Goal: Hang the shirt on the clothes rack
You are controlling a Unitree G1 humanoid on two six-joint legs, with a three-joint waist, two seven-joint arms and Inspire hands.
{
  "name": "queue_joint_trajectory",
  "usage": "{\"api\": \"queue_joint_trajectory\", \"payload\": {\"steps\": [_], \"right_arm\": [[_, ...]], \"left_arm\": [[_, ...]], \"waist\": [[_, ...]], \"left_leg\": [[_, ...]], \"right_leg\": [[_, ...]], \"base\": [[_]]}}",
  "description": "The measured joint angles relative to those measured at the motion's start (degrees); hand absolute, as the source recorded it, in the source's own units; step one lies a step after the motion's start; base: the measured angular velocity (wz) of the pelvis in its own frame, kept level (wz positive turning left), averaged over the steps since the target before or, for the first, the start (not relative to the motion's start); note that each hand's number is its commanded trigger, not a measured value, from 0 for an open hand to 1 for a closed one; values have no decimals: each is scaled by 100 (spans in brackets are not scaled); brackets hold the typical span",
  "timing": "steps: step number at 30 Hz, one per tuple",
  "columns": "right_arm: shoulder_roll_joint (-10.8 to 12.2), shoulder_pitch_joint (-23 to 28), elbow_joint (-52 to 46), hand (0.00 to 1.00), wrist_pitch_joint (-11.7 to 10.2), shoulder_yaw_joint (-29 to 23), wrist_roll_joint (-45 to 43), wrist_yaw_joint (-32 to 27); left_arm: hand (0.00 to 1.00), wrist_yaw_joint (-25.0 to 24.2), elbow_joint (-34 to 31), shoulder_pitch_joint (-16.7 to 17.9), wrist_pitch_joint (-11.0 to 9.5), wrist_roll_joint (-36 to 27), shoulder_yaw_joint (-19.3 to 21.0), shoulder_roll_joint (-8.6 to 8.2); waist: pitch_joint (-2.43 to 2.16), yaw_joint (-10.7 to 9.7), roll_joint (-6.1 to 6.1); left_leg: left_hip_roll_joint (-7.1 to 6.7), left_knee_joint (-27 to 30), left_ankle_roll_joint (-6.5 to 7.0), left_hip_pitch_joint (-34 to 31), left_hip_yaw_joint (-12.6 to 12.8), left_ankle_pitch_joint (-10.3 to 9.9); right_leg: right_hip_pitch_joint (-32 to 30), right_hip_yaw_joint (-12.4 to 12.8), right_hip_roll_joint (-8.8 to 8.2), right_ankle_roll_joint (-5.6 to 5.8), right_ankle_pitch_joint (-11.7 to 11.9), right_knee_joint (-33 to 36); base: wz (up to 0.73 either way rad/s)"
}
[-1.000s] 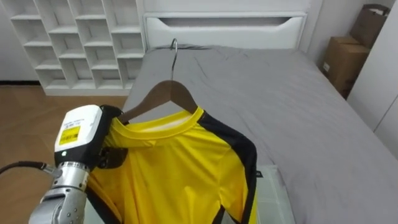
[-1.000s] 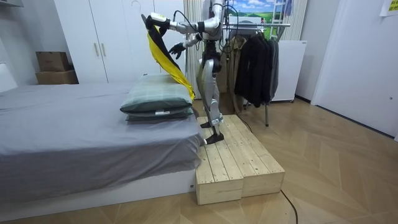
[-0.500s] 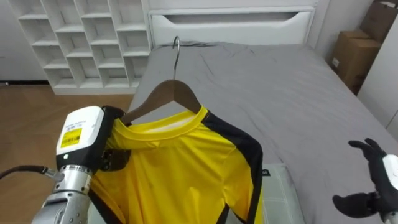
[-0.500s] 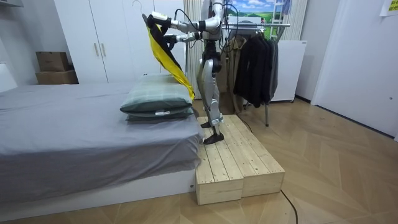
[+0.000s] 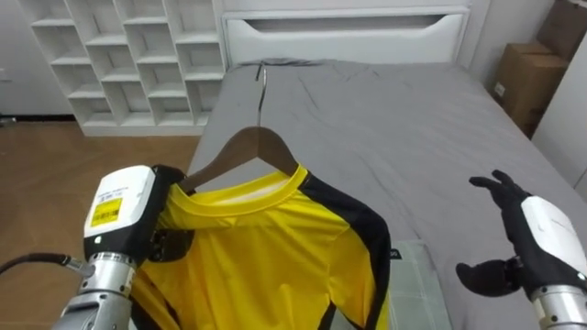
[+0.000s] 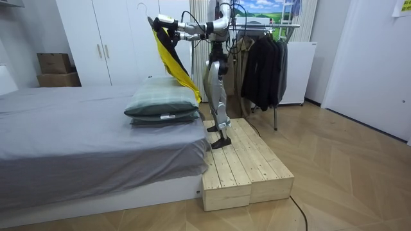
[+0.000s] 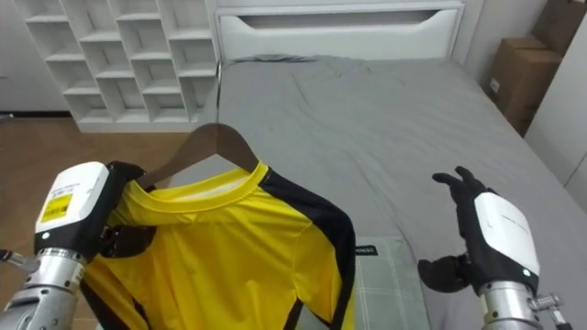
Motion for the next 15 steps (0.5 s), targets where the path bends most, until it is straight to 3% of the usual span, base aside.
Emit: {"api": "queue_joint_trajectory", "payload": {"steps": [6,12,15], "right_arm": [[0,-198,-2,0,-4,169,1,73],[10,-539,-2,0,-11,313,-9,102],[11,-634,-2,0,-34,357,-154,145]], "left_arm": [[100,-11,0,0,7,-1,-2,-10],[100,-81,0,-1,18,8,-3,-223],[100,-140,-4,-4,17,9,-8,-238]], "waist": [[1,93,-28],[1,114,-55],[2,114,-107]], "left_leg": [[-11,-12,0,15,-55,1],[-11,-9,-4,-10,-85,4],[-11,8,-6,-32,-107,5]], "right_leg": [[37,-39,-3,0,0,-44],[24,-88,-1,0,0,-49],[20,-101,1,0,0,-50]], "base": [[4],[2],[1]]}}
